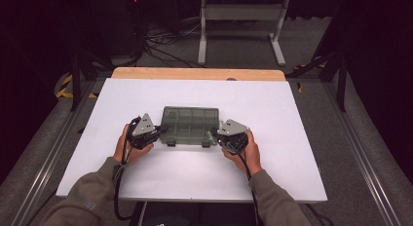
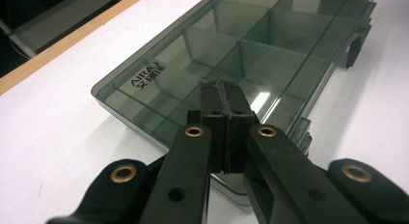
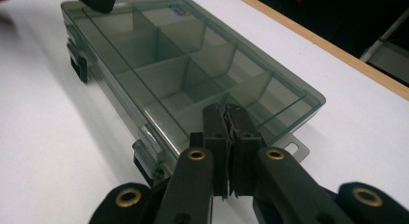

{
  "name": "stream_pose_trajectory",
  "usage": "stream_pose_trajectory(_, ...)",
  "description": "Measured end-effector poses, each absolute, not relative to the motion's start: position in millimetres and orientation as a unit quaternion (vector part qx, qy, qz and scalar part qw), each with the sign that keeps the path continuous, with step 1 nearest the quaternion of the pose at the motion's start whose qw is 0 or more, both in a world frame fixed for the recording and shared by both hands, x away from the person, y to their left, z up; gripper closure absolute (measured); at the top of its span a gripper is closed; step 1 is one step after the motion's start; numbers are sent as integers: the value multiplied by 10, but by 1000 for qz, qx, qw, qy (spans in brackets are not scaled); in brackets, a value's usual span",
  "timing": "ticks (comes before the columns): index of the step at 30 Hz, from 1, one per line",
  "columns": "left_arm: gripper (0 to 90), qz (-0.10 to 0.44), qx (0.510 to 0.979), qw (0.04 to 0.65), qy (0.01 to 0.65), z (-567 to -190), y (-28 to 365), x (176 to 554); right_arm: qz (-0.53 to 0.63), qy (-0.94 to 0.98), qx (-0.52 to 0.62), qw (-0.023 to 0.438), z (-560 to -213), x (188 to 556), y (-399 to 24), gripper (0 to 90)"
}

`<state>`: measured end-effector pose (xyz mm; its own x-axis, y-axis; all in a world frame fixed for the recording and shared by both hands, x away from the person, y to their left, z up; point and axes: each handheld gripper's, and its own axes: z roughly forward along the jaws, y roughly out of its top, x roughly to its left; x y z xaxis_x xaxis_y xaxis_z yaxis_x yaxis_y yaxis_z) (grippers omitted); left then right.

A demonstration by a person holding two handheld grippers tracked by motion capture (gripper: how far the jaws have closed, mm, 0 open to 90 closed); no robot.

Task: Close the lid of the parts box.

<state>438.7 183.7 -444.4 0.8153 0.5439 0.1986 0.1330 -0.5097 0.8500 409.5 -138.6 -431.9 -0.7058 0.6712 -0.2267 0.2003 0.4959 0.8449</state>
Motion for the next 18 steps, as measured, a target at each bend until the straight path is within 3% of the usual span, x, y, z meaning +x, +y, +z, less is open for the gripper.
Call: stream_pose_trajectory(18,869,248,826,465,199,-4355,1863,4360,441,809,272,278,-4241,4080,-1441,813)
